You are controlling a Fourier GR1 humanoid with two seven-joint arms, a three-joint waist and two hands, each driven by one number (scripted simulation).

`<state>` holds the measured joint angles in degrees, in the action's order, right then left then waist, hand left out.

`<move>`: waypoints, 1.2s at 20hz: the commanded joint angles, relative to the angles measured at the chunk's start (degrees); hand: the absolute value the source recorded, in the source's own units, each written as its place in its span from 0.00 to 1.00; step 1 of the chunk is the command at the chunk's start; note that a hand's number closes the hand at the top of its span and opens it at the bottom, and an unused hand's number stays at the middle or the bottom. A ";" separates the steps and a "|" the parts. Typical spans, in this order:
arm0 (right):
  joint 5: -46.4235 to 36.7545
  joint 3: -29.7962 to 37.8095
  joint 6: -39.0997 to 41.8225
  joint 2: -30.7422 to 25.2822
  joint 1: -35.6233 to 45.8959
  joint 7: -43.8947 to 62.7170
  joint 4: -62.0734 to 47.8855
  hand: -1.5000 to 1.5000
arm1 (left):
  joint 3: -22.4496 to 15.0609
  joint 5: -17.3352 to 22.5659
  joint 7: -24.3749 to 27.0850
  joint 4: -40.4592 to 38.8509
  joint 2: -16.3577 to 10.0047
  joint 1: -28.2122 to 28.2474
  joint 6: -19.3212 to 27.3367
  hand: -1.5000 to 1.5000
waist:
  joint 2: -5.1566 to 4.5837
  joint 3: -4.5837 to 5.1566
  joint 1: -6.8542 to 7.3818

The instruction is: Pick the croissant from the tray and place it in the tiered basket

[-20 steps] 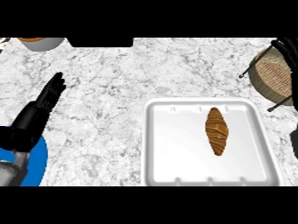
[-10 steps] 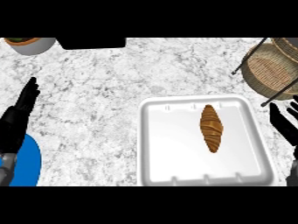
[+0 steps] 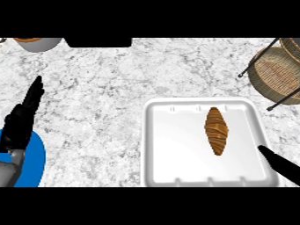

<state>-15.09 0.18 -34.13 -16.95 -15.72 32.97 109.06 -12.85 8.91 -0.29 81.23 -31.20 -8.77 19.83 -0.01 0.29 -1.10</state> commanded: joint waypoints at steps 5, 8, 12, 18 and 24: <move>-2.88 -5.08 18.37 -13.04 5.21 28.18 9.85 0.00 | -0.97 -1.01 1.16 -0.67 1.62 0.30 -0.80 0.50 | -0.30 0.00 2.30; -1.94 -3.83 22.69 -15.34 14.61 39.12 9.52 0.00 | -1.15 -2.27 -3.20 0.39 1.62 -4.03 -0.61 0.50 | -0.24 -0.15 2.13; 0.01 -3.20 25.66 -14.55 24.07 47.36 4.25 0.00 | -0.07 -1.37 -1.67 -0.57 1.76 -2.11 -2.21 0.50 | -0.28 -0.13 2.60; 0.33 -7.14 25.39 -8.71 24.51 46.57 -2.53 0.00 | 0.08 -3.07 0.00 1.00 3.38 0.30 -0.28 0.50 | -0.01 -0.22 2.04; -1.46 -9.54 27.99 -7.41 29.92 49.04 -10.58 0.00 | 0.99 -3.31 -2.26 0.27 3.07 -1.89 -1.48 0.50 | -0.08 -0.21 1.83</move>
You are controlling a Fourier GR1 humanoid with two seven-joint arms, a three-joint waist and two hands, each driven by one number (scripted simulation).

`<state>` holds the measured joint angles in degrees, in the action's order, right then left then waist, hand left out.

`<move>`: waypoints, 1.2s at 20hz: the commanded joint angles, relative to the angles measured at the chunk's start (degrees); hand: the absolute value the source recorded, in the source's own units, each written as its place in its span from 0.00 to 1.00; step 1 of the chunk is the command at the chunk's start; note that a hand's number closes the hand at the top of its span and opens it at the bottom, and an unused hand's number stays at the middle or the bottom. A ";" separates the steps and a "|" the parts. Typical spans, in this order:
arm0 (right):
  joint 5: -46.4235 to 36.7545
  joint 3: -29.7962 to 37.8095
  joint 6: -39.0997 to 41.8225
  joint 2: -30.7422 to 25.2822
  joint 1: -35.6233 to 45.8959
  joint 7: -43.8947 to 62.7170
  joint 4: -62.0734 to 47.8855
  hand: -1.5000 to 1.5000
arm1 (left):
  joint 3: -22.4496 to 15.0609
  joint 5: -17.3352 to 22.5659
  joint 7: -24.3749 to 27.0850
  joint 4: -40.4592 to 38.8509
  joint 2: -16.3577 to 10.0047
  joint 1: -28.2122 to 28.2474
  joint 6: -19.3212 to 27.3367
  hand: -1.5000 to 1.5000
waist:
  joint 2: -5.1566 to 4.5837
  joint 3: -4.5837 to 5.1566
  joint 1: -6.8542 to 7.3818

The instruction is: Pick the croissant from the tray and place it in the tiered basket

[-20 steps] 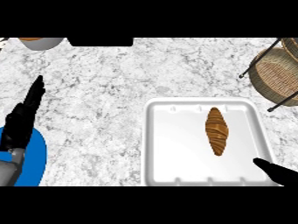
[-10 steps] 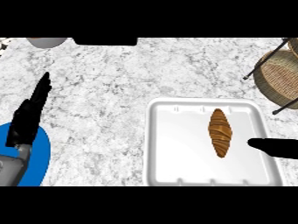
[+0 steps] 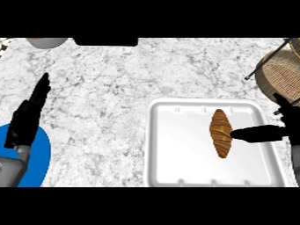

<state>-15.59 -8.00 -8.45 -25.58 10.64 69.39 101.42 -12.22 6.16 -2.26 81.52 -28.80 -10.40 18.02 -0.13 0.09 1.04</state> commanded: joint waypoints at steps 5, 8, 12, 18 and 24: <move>-3.20 -3.03 2.14 4.61 5.80 14.24 -4.58 0.00 | 1.58 -0.17 0.79 -0.98 1.35 1.16 -0.69 0.50 | 0.10 0.00 -0.57; -3.47 -3.30 3.03 4.88 3.14 11.88 -4.77 0.00 | 1.34 -1.49 -0.90 -0.73 1.81 -0.84 -0.53 0.50 | 0.15 -0.05 -0.91; -6.90 -5.35 5.85 4.95 3.64 15.76 -1.43 0.00 | 3.29 -0.80 0.15 0.44 -0.20 0.89 -2.46 0.50 | 0.31 0.02 -0.83; -12.44 -6.42 5.66 7.95 4.82 14.54 -5.24 0.00 | 2.25 -2.71 -0.47 1.02 2.08 1.66 -1.70 0.50 | 0.17 -0.03 -0.66; -15.65 -7.01 6.15 11.58 1.46 12.56 -6.28 0.00 | 3.64 -3.21 2.17 0.18 2.18 2.34 -2.24 0.50 | 0.17 -0.02 -1.08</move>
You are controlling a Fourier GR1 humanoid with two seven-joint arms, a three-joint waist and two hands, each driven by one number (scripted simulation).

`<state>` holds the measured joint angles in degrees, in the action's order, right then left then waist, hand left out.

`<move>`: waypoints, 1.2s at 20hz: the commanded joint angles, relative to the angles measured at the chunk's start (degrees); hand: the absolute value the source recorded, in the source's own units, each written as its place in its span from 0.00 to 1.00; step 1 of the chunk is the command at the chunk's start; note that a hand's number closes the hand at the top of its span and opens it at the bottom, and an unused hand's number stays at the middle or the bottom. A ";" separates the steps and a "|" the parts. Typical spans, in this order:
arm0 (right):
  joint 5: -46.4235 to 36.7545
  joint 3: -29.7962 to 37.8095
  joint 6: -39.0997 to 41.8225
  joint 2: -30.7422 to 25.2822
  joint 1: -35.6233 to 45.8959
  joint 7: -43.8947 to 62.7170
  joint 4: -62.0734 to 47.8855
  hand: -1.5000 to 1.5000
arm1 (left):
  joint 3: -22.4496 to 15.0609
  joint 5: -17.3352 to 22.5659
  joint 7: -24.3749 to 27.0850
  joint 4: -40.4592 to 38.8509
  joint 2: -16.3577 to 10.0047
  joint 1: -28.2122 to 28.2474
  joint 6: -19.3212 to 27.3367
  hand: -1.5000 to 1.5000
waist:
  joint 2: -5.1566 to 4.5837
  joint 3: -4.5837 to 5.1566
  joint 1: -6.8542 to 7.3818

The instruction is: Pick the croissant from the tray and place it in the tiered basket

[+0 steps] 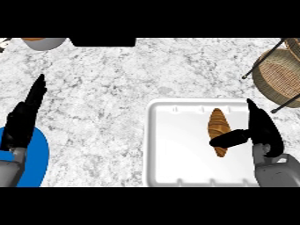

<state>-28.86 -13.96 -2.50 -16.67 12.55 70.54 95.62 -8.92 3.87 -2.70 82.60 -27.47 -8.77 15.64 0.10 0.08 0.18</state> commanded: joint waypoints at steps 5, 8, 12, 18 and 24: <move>-4.07 0.33 0.60 7.29 3.35 13.10 -3.80 0.00 | 1.01 -0.55 2.13 -2.13 1.74 0.54 -0.77 0.50 | -0.12 -0.01 0.01; -4.35 2.12 1.23 7.24 1.92 10.52 -5.88 0.00 | 1.16 -1.36 1.32 -0.90 1.44 0.53 -0.78 0.50 | -0.10 -0.04 0.13; -5.81 3.25 2.04 8.85 2.59 9.89 -7.22 0.00 | 1.04 -2.74 0.98 -3.63 3.09 -2.37 -0.64 0.50 | -0.16 -0.03 -0.35; -5.82 5.75 4.00 11.68 4.97 9.20 -9.02 0.00 | 3.29 -2.32 1.86 -1.38 2.05 0.34 -2.83 0.50 | -0.05 -0.04 0.02; -7.12 7.25 1.37 13.64 2.42 0.95 -16.67 0.00 | 3.94 -2.79 -0.86 0.75 3.38 0.86 -3.43 0.50 | -0.11 -0.08 0.17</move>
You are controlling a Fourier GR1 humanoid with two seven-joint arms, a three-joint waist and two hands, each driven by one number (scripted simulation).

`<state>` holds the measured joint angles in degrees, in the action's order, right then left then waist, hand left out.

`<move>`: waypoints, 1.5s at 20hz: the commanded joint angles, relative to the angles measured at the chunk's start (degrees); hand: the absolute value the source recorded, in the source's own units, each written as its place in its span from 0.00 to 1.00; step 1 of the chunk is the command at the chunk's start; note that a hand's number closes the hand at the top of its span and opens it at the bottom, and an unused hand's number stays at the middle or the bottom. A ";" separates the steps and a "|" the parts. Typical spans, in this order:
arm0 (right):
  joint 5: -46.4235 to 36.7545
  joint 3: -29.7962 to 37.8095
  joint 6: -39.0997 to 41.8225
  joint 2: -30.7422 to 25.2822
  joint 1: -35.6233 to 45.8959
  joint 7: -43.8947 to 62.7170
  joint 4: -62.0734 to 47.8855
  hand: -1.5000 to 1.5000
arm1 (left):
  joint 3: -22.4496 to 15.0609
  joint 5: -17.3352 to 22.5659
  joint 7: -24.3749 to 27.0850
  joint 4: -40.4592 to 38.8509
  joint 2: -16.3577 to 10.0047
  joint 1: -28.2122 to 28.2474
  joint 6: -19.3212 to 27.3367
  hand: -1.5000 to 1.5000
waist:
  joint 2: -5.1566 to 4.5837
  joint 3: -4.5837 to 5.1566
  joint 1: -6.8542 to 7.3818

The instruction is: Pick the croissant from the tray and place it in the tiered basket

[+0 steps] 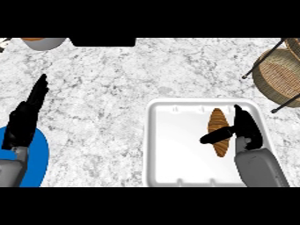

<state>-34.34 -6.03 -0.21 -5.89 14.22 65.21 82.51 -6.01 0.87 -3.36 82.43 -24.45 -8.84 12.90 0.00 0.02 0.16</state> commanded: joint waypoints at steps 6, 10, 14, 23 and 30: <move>0.69 2.76 -0.16 5.33 2.39 1.52 -8.06 1.00 | -0.64 -3.24 -0.81 3.67 3.89 2.95 1.27 0.50 | -0.01 -0.03 0.16; 0.18 -1.74 8.33 2.34 3.32 -1.65 -8.63 1.00 | 0.65 -3.28 0.01 -0.61 3.03 -0.22 0.24 0.50 | -0.13 0.00 -0.02; -1.79 -1.58 6.90 2.38 2.21 -1.06 -6.94 1.00 | 1.73 -3.00 -0.30 3.09 2.34 2.44 -1.82 0.50 | 0.06 -0.02 0.05; 1.07 -5.88 11.74 0.61 -2.16 -14.22 4.67 1.00 | 3.01 -4.60 -2.24 0.75 3.18 0.01 -1.53 0.50 | 0.50 -0.05 -0.95; 0.79 -22.73 22.23 -10.03 -4.01 -40.11 19.79 1.00 | 4.39 -3.83 -0.46 -0.42 2.13 0.66 -2.27 0.50 | 1.27 -0.11 -2.06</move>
<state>-34.36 -23.57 18.58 -10.29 13.53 36.47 92.90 -2.82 -3.11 -4.01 81.98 -21.31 -8.75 10.59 0.97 -0.02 -0.48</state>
